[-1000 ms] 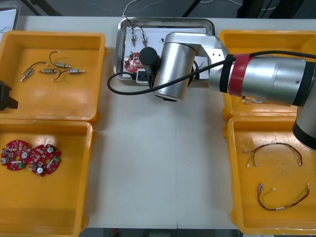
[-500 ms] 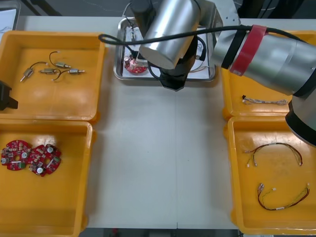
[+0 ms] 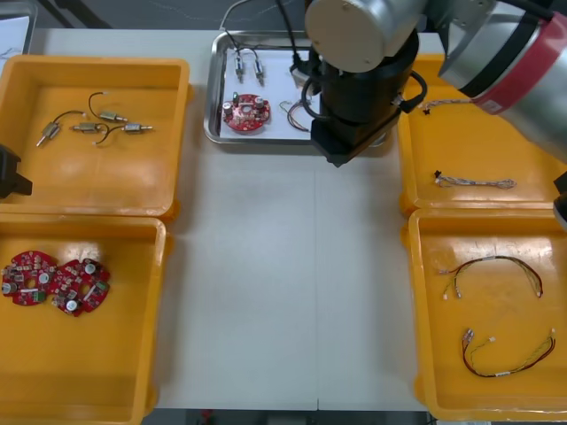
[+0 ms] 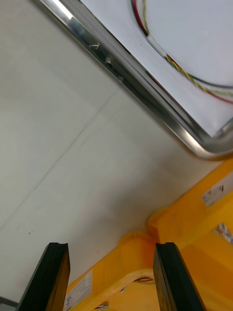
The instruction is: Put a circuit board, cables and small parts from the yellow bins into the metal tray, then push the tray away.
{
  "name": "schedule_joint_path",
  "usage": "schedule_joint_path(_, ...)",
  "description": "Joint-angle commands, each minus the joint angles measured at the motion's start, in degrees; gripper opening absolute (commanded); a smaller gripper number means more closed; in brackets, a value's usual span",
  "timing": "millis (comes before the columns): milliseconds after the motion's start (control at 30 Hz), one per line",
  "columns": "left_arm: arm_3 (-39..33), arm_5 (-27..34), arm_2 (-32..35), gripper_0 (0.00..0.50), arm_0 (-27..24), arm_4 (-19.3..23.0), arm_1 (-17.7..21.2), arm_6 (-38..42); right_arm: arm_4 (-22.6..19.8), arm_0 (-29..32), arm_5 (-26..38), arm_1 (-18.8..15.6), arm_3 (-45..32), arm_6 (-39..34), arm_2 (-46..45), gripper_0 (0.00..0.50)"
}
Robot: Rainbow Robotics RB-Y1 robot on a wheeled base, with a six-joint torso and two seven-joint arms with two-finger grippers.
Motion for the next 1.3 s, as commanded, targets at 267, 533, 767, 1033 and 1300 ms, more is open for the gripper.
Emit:
schedule_joint_path(267, -1.23, 0.36, -0.71, 0.5, 0.52, -0.34, 2.52, -5.76, -6.98, 10.79, 5.03, -14.23, -18.71, -13.86, -12.97, 0.5)
schedule_joint_path(533, -1.23, 0.36, -0.71, 0.5, 0.52, -0.34, 2.52, -5.76, -9.09, 23.1, 5.03, -22.05, -29.26, -20.89, -22.81, 0.5)
schedule_joint_path(767, -1.23, 0.36, -0.71, 0.5, 0.52, -0.34, 2.52, -5.76, -9.44, 34.17, 5.03, -27.24, -34.53, -20.89, -31.95, 0.5)
schedule_joint_path(1033, -1.23, 0.36, -0.71, 0.5, 0.52, -0.34, 2.52, -5.76, -8.74, 44.37, 5.03, -29.44, -36.64, -18.69, -41.53, 0.5)
schedule_joint_path(1300, -1.23, 0.36, -0.71, 0.5, 0.52, -0.34, 2.52, -5.76, -5.13, 54.3, 3.04, -29.44, -35.41, -10.17, -50.15, 0.5)
